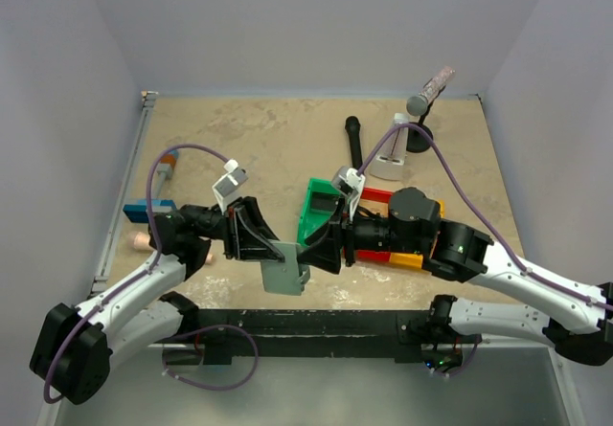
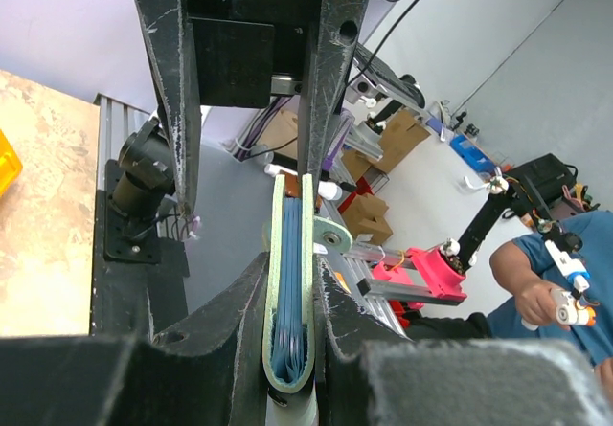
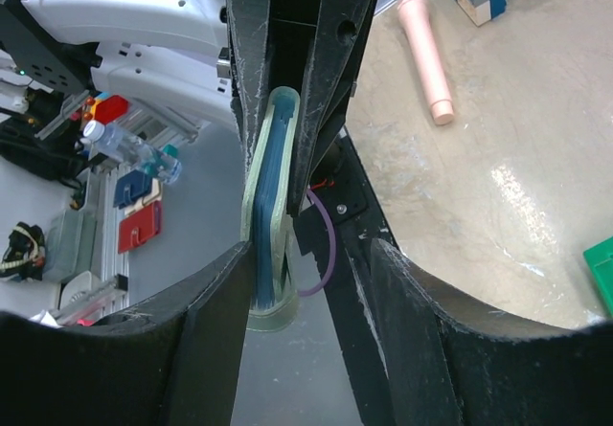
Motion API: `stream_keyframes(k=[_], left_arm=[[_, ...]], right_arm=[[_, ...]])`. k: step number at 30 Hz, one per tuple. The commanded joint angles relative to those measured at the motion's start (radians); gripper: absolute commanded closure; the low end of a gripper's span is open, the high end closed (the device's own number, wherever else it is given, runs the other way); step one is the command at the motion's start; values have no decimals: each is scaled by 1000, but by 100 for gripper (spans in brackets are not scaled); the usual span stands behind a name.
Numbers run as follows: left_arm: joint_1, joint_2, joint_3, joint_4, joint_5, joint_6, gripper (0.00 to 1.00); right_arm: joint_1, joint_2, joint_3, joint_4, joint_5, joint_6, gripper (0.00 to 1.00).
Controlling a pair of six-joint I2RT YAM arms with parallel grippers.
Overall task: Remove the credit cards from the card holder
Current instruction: Open the card holder.
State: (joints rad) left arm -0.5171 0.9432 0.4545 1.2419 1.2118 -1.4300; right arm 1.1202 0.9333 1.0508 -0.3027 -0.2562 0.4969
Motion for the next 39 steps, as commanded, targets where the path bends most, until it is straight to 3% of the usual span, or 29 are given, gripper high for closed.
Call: stream_keyframes(k=[1,13,27,33,39], left_arm=[[-3,-23,50,314,-69,-18,100],[-3,-43,46,312,-74,-27,100],[-3,-37,76,314,-90,-37,100],[-3,-17,75,301,-106,-20,100],[-3,-40,72,164,-124,87,100]], right_arm=[[6,6,-9,31,40,14,44],[4,19,-12,33,60,32,42],[4,71,-2,56,-38,32,44],[6,88,5,66,-116,26,53],[6,96,9,66,-153,22,63]])
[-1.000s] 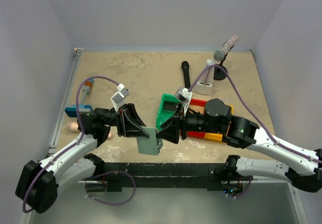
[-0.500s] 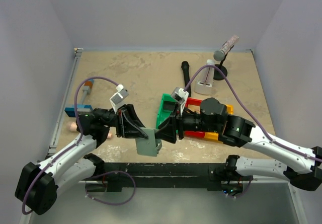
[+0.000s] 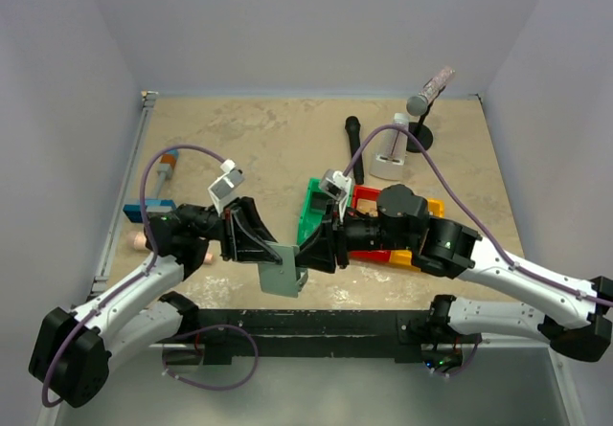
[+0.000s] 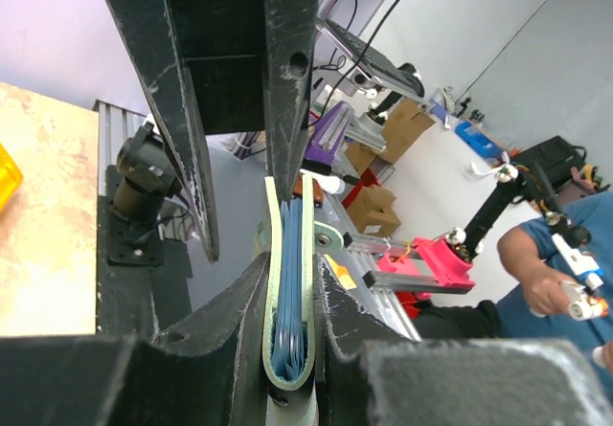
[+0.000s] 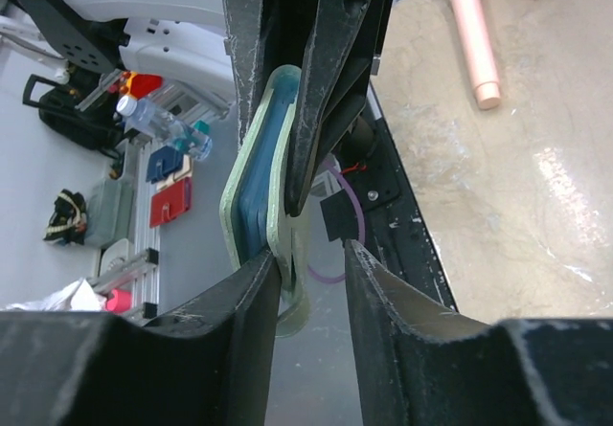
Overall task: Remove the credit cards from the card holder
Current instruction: Open the card holder.
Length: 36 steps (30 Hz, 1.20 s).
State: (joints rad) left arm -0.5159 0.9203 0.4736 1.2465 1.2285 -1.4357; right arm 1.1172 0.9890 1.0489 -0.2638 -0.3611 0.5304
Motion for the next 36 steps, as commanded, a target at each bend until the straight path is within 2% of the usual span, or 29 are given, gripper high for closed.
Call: stream_keyframes(k=[1,8,11,14,18,21,24,26,27,28,31,32,34,36], left_arm=[[-4,-23,54,136,-144,109,100],[-4,-61,57,-10,-159,212,100],[-4,-63,59,-19,-155,218,100],[-3,-64,53,-25,-156,222,99],[-3,-81,46,-106,-164,277,82],[-3,-121,43,-249,-187,369,71],[-1,-194,72,-555,-277,519,57],[-1,-253,105,-805,-407,631,45],[-1,-276,114,-878,-467,658,14],[-1,-305,118,-945,-536,673,0],[-1,-400,103,-1085,-755,632,0],[1,-428,86,-1076,-773,656,0],[-1,-465,44,-1044,-813,611,0],[-1,-437,25,-992,-761,603,2]], right_arm=[[9,43,13,26,-56,-13,64],[9,69,26,15,-75,-14,62],[9,76,31,17,-72,-13,69],[7,70,34,12,-62,-18,81],[9,45,37,-20,-41,-36,100],[9,14,40,-54,-19,-50,100],[9,-16,45,-95,13,-73,100],[9,-33,51,-133,36,-92,100],[9,-39,57,-155,57,-104,100],[9,-46,62,-175,68,-112,100],[9,-49,86,-238,135,-125,100],[9,-44,98,-259,160,-129,100],[9,-26,138,-317,227,-145,100],[9,-4,163,-356,247,-148,100]])
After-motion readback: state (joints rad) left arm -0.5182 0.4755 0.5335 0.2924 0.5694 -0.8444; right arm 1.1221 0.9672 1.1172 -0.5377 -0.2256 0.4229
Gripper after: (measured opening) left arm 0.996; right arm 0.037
